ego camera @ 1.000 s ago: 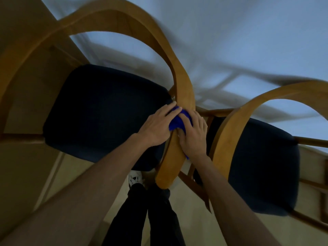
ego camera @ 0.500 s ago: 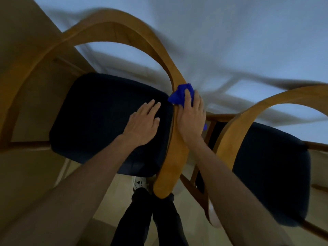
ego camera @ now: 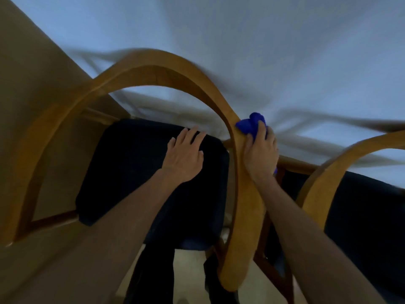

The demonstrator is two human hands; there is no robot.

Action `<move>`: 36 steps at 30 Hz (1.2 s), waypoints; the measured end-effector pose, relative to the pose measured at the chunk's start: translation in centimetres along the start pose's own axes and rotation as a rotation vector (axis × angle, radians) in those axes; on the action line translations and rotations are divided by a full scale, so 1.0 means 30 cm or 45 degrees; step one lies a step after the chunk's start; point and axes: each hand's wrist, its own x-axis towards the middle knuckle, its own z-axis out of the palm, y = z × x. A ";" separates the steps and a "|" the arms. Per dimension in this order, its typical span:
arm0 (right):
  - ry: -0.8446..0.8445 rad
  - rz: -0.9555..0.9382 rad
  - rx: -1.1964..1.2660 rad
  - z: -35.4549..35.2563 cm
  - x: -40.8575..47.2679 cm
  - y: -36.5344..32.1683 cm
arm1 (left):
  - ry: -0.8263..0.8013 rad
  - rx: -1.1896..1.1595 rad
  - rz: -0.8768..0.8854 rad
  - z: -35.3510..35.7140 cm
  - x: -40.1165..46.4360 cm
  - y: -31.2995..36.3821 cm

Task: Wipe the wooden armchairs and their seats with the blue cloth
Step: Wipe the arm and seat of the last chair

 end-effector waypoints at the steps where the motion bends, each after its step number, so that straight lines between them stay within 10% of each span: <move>1: 0.024 0.032 -0.006 0.005 0.013 -0.017 | 0.036 0.030 0.025 -0.028 0.021 -0.041; 8: 0.168 -0.076 -0.202 0.036 -0.133 -0.075 | 0.303 0.195 -0.130 -0.235 0.150 -0.394; 21: 0.523 -0.072 0.017 0.229 0.212 -0.641 | 0.177 0.136 -0.258 -0.330 0.143 -0.724; 28: 0.167 -1.292 -0.305 0.285 0.184 -0.837 | 0.113 0.123 -0.153 -0.358 0.137 -0.753; 34: 0.404 -0.700 -0.251 0.298 0.251 -1.022 | 0.147 0.202 -0.122 -0.333 0.016 -0.885; 36: 0.238 -0.894 -0.275 0.364 0.182 -1.105 | 0.183 0.194 -0.136 -0.309 -0.048 -0.895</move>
